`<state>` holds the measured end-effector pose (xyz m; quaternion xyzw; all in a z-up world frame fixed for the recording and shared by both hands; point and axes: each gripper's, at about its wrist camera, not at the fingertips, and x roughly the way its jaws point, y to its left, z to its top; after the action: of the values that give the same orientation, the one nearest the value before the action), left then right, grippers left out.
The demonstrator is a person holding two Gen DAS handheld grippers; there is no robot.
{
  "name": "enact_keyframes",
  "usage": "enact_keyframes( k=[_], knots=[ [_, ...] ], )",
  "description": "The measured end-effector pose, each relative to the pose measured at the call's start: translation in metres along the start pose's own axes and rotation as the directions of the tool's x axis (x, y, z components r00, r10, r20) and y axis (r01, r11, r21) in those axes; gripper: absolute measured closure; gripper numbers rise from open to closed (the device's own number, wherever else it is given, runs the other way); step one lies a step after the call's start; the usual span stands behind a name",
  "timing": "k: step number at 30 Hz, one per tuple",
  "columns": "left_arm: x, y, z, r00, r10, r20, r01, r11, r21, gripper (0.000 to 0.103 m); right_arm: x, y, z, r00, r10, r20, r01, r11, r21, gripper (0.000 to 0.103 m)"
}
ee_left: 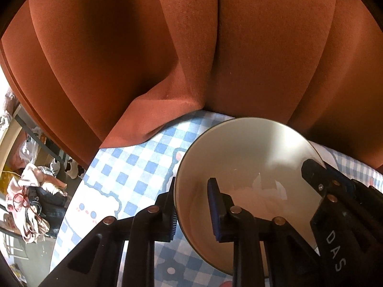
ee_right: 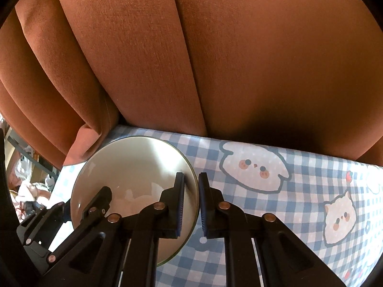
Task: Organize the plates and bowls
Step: 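Lift the third white bowl with both grippers and carry it toward the plates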
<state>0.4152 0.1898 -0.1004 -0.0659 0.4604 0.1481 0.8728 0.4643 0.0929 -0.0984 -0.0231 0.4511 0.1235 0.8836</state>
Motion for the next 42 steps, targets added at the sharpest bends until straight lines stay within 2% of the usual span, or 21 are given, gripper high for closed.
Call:
enact_keyframes(
  k=[7,13,23,42],
  knots=[
    [-0.007,-0.004,-0.006,1.000,-0.002,-0.027,0.002,1.000,-0.007,0.082,-0.009,-0.006,-0.006,1.000,0.007,-0.008,-0.007,1.000,-0.003,0.088],
    [-0.020,-0.014,-0.013,1.000,-0.015,-0.020,0.015,0.999,0.032,0.082,-0.026,-0.015,-0.014,1.000,-0.011,-0.020,0.011,1.000,0.017,0.088],
    [-0.058,-0.016,-0.024,0.994,-0.113,-0.007,0.113,0.990,0.089,0.082,-0.076,-0.015,-0.028,0.994,-0.106,0.002,0.106,0.993,0.043,0.088],
    [-0.148,0.028,-0.058,0.973,-0.213,0.092,0.197,0.968,0.156,0.082,-0.183,0.029,-0.066,0.978,-0.192,0.075,0.180,0.974,0.140,0.088]
  ],
)
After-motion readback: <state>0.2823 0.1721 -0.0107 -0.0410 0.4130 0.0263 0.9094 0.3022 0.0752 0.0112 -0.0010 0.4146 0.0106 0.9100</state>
